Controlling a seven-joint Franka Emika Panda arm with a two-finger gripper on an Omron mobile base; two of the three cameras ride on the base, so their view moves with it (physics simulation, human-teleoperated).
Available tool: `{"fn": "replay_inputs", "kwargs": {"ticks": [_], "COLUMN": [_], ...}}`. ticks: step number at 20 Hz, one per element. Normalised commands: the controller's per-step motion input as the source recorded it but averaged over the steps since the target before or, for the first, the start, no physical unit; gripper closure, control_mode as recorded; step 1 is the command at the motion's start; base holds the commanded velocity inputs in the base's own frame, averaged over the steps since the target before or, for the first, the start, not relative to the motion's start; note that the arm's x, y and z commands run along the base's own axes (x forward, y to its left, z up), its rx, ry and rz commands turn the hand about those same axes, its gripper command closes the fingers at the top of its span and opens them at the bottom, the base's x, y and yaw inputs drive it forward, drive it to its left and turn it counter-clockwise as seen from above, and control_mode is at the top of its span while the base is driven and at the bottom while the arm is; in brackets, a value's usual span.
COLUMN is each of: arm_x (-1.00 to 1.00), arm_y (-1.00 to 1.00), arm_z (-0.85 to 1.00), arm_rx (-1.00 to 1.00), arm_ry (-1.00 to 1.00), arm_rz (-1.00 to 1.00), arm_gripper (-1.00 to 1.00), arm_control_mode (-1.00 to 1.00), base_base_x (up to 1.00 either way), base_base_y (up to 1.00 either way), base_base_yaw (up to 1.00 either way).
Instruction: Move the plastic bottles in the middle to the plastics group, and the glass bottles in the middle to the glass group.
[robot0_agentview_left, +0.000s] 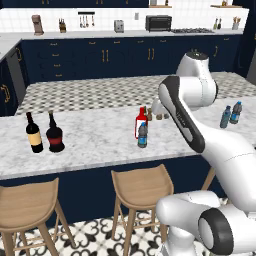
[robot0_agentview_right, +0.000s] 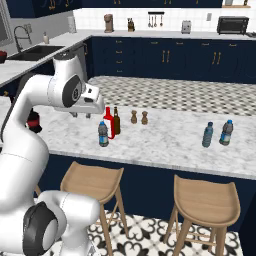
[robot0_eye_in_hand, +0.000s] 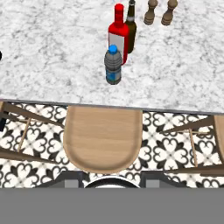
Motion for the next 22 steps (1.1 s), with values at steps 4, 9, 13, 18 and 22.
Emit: {"fn": "replay_inputs", "kwargs": {"ticks": [4,9,13,18,22], "arm_x": [-0.11,-0.11,0.34,0.92,0.96], "arm_y": [-0.07,-0.14,0.12,0.16,0.14], "arm_z": [-0.11,-0.54,-0.70,-0.30,-0.15], "arm_rx": [-0.01,-0.14,-0.18,-0.01,0.01], "arm_ry": [0.00,0.01,0.00,0.01,0.02], "arm_rz": [0.00,0.00,0.00,0.00,0.00], "arm_gripper": [-1.00,-1.00,-1.00,-1.00,-1.00], "arm_control_mode": [-1.00,-1.00,-1.00,-1.00,-1.00], "base_base_x": [0.00,0.00,0.00,0.00,0.00], "base_base_y": [0.00,0.00,0.00,0.00,0.00], "base_base_yaw": [0.00,0.00,0.00,0.00,0.00]}}
